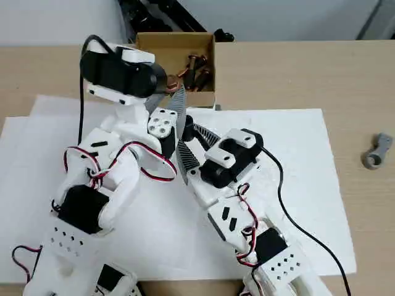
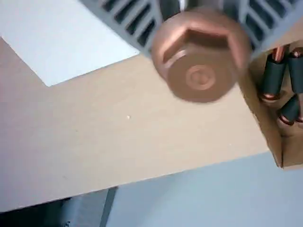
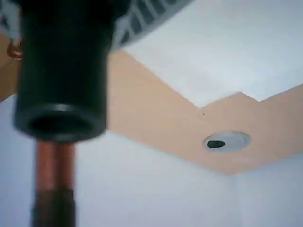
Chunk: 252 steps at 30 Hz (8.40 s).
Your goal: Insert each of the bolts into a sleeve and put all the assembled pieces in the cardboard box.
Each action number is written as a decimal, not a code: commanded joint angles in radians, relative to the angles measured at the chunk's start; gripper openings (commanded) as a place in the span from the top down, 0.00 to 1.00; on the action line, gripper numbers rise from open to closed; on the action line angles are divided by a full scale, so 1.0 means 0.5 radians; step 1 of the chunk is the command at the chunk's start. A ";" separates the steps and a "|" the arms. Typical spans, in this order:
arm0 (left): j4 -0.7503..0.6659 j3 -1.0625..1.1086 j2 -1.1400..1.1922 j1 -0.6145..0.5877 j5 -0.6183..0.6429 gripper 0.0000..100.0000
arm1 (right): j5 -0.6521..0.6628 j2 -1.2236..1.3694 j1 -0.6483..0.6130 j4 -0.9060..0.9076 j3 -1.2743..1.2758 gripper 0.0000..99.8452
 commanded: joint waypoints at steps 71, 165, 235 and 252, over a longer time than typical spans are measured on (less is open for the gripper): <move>0.482 -0.456 0.236 0.132 -0.061 0.99 | 0.009 -0.048 0.011 -0.044 0.021 1.00; 1.712 -0.895 0.135 -1.191 -0.727 0.99 | -0.261 3.767 0.428 0.400 -3.600 0.85; -0.021 1.656 -1.154 -1.191 -0.727 0.99 | -0.101 -0.729 0.870 2.595 -0.651 1.00; -0.267 1.996 -1.154 -1.568 -0.555 0.99 | 0.031 -1.155 0.870 2.634 -0.092 1.00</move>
